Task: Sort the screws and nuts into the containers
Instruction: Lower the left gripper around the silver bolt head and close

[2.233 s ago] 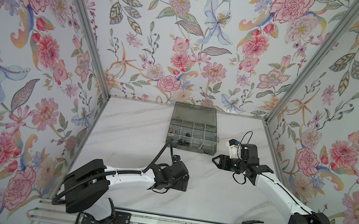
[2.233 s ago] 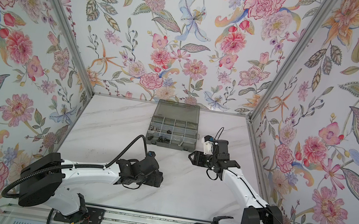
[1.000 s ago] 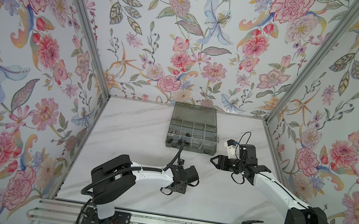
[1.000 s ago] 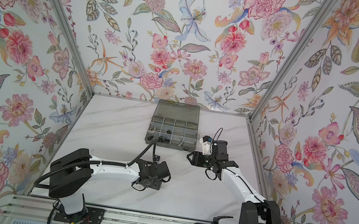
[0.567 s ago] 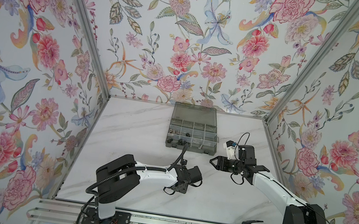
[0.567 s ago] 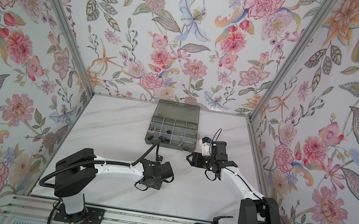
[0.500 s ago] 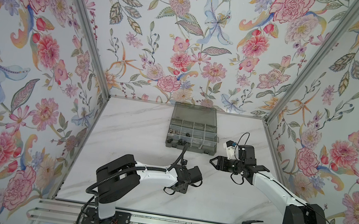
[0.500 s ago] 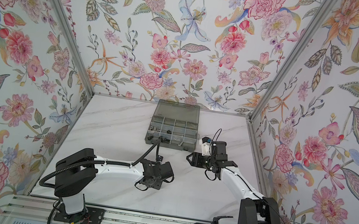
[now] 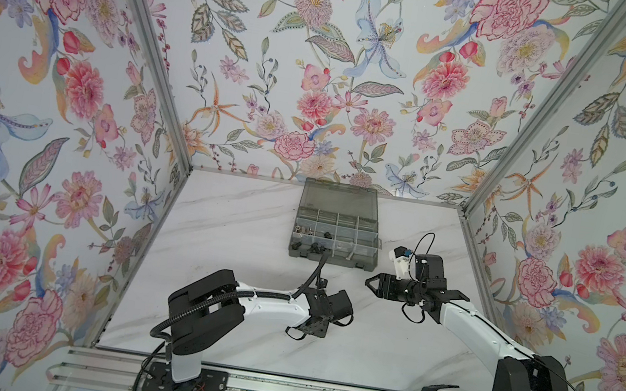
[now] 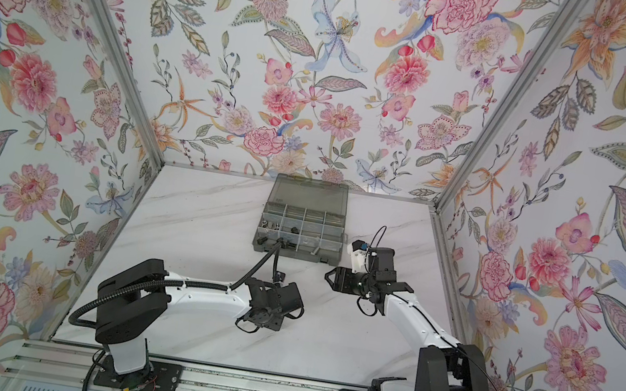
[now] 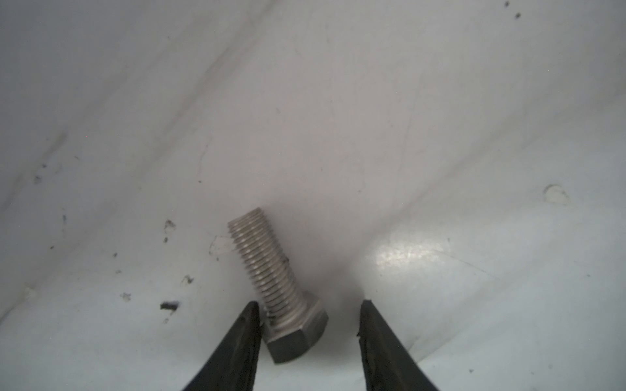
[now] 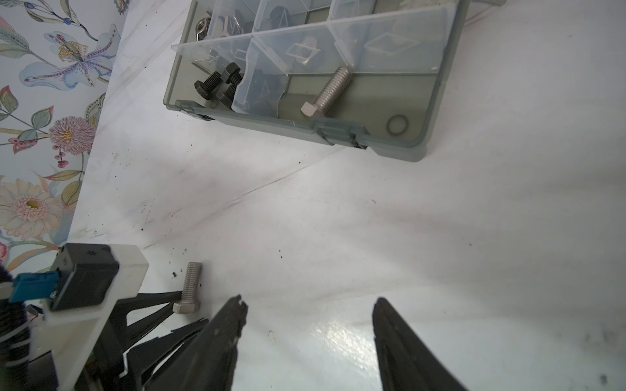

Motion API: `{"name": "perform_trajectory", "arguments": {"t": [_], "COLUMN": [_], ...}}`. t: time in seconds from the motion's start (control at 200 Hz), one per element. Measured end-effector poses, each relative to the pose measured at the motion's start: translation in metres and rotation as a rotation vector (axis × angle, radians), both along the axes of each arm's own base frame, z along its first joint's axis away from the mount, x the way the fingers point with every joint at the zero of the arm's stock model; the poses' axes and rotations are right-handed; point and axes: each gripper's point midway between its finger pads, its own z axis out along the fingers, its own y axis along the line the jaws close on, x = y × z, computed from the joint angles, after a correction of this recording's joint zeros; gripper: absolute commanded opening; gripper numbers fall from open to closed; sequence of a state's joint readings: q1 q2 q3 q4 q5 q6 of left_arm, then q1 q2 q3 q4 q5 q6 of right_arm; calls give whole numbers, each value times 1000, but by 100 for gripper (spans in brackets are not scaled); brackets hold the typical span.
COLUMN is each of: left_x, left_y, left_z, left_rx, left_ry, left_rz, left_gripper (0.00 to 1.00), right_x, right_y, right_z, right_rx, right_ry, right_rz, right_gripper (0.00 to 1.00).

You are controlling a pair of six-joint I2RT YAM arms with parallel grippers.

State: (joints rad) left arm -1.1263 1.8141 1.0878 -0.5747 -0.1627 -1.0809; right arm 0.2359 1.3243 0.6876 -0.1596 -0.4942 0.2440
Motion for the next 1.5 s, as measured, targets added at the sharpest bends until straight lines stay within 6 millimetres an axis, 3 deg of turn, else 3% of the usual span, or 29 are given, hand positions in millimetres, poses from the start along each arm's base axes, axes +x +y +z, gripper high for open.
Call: {"name": "perform_trajectory", "arguments": {"t": [1.096, 1.501], "left_x": [8, 9], "left_y": [5, 5], "left_z": [-1, 0], "left_rx": [-30, -39], "left_ry": [-73, -87], "left_rz": [12, 11], "left_gripper": [33, 5], "right_x": [-5, -5], "right_y": [2, 2], "right_z": [-6, -6], "right_rx": [3, 3], "right_ry": [27, 27], "right_rz": [-8, -8], "right_gripper": [63, 63]}}
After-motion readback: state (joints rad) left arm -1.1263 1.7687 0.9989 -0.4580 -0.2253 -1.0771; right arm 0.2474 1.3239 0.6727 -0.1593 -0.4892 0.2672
